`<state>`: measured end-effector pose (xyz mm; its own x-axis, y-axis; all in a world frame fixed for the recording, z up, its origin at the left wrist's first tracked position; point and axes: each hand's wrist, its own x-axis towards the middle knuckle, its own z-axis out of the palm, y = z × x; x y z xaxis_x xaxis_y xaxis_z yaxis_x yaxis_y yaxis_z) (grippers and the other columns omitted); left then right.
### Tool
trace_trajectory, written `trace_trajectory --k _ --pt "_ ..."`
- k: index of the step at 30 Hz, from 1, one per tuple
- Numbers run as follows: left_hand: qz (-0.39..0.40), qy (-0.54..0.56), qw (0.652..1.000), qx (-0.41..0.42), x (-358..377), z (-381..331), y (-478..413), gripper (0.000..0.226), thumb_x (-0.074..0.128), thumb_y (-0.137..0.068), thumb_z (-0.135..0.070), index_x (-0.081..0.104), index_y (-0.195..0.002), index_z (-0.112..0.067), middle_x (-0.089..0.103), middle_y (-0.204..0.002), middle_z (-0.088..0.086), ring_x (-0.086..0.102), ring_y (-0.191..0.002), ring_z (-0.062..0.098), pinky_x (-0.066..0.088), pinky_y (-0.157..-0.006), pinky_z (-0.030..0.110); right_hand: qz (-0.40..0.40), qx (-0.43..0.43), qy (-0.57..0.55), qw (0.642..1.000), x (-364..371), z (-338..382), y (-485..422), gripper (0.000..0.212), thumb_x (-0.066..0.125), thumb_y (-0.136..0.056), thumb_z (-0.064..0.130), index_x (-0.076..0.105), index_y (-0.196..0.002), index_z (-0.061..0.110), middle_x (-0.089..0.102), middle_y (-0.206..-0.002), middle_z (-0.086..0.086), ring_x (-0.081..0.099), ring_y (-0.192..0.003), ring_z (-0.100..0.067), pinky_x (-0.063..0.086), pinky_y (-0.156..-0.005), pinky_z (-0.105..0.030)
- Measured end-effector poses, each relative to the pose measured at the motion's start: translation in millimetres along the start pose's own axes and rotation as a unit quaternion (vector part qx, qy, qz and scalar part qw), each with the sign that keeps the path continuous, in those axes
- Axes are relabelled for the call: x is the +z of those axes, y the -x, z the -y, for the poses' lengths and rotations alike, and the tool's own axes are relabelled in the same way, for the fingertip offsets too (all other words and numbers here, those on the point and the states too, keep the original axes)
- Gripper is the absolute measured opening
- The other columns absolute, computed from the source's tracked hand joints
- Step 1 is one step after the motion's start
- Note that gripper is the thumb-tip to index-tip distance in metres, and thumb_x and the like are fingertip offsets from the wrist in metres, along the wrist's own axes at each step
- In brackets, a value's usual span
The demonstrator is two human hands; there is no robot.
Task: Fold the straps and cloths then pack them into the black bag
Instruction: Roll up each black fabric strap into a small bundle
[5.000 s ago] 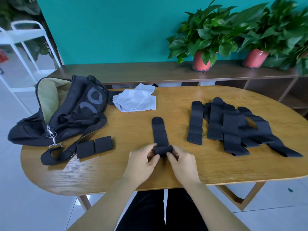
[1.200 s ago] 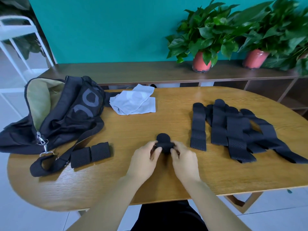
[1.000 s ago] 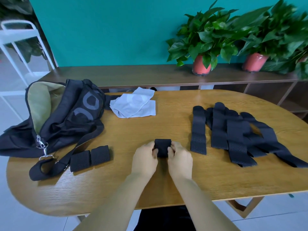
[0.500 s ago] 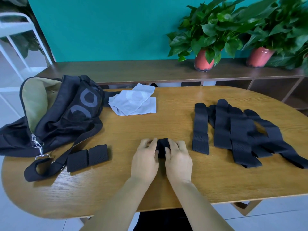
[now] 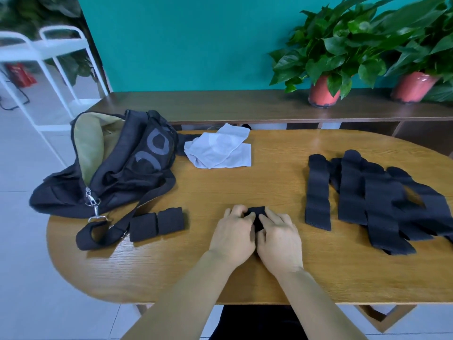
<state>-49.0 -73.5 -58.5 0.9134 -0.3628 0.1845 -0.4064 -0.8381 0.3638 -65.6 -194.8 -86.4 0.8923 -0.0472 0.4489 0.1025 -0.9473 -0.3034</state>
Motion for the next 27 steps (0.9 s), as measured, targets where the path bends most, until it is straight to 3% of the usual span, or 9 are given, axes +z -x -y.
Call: trace_trajectory --k 6,13,16,18,19,21,23,25,27 --pt "0.037 -0.022 0.999 -0.012 -13 19 21 0.043 0.046 -0.094 -0.019 0.050 -0.136 -0.010 0.039 -0.141 0.007 0.042 -0.122 0.027 0.040 -0.102 0.038 0.041 0.006 -0.028 0.999 3 16 7 0.039 0.074 -0.065 -0.001 0.072 -0.103 0.007 0.068 -0.111 -0.016 0.063 -0.102 -0.034 0.053 -0.084 -0.045" --pt "0.011 -0.034 0.999 -0.037 -22 33 50 0.049 0.046 -0.093 -0.008 0.044 -0.142 -0.009 0.040 -0.147 0.008 0.040 -0.131 0.027 0.034 -0.108 0.034 0.035 0.008 -0.027 0.999 8 50 18 0.039 0.081 -0.062 -0.001 0.074 -0.098 0.009 0.072 -0.099 -0.011 0.067 -0.096 -0.030 0.053 -0.075 -0.041" --pt "-0.028 -0.095 0.995 -0.016 -25 39 59 0.048 0.071 -0.072 -0.012 0.066 -0.120 -0.014 0.062 -0.125 0.002 0.059 -0.111 0.023 0.043 -0.091 0.035 0.075 0.014 -0.032 0.997 4 61 15 0.033 0.067 -0.082 0.008 0.069 -0.114 0.016 0.066 -0.119 -0.004 0.057 -0.116 -0.025 0.044 -0.089 -0.039" --pt "-0.032 -0.145 0.989 -0.023 -28 44 61 0.048 0.082 -0.050 -0.018 0.075 -0.097 -0.021 0.071 -0.102 -0.006 0.064 -0.097 0.016 0.036 -0.082 0.033 0.097 -0.009 -0.017 0.995 5 69 7 0.034 0.051 -0.094 0.016 0.060 -0.126 0.022 0.057 -0.133 0.003 0.044 -0.129 -0.018 0.035 -0.097 -0.033" --pt "-0.041 -0.162 0.986 -0.029 -30 48 62 0.047 0.083 -0.046 -0.018 0.076 -0.093 -0.022 0.072 -0.099 -0.008 0.064 -0.099 0.016 0.031 -0.081 0.033 0.109 -0.018 -0.009 0.994 6 74 3 0.035 0.045 -0.096 0.018 0.057 -0.128 0.024 0.053 -0.137 0.005 0.039 -0.131 -0.016 0.032 -0.098 -0.031" --pt "-0.039 -0.179 0.982 -0.045 -36 57 63 0.048 0.078 -0.055 -0.016 0.074 -0.103 -0.020 0.071 -0.108 -0.006 0.057 -0.115 0.017 0.026 -0.085 0.036 0.131 -0.031 0.000 0.991 8 86 -6 0.037 0.039 -0.098 0.018 0.051 -0.132 0.027 0.048 -0.141 0.007 0.035 -0.133 -0.015 0.030 -0.098 -0.030" --pt "-0.023 -0.197 0.978 -0.057 -42 63 62 0.054 0.060 -0.078 -0.012 0.056 -0.132 -0.016 0.054 -0.138 -0.002 0.033 -0.138 0.020 0.016 -0.099 0.041 0.155 -0.042 0.001 0.987 11 98 -13 0.041 0.036 -0.099 0.016 0.045 -0.138 0.027 0.044 -0.144 0.005 0.031 -0.135 -0.016 0.028 -0.101 -0.031" --pt "0.000 -0.207 0.976 -0.074 -48 72 59 0.059 0.042 -0.090 -0.009 0.033 -0.147 -0.015 0.033 -0.154 -0.002 0.009 -0.146 0.020 0.007 -0.109 0.044 0.178 -0.051 0.006 0.983 17 106 -19 0.044 0.035 -0.099 0.016 0.039 -0.142 0.026 0.041 -0.146 0.002 0.028 -0.137 -0.018 0.027 -0.104 -0.033" --pt "0.023 -0.221 0.972 -0.082 -53 78 58 0.061 0.038 -0.092 -0.008 0.024 -0.151 -0.015 0.024 -0.157 -0.002 0.002 -0.147 0.019 0.004 -0.112 0.044 0.191 -0.055 0.013 0.980 22 111 -25 0.047 0.037 -0.098 0.015 0.035 -0.144 0.026 0.039 -0.148 0.000 0.027 -0.138 -0.020 0.027 -0.106 -0.034"
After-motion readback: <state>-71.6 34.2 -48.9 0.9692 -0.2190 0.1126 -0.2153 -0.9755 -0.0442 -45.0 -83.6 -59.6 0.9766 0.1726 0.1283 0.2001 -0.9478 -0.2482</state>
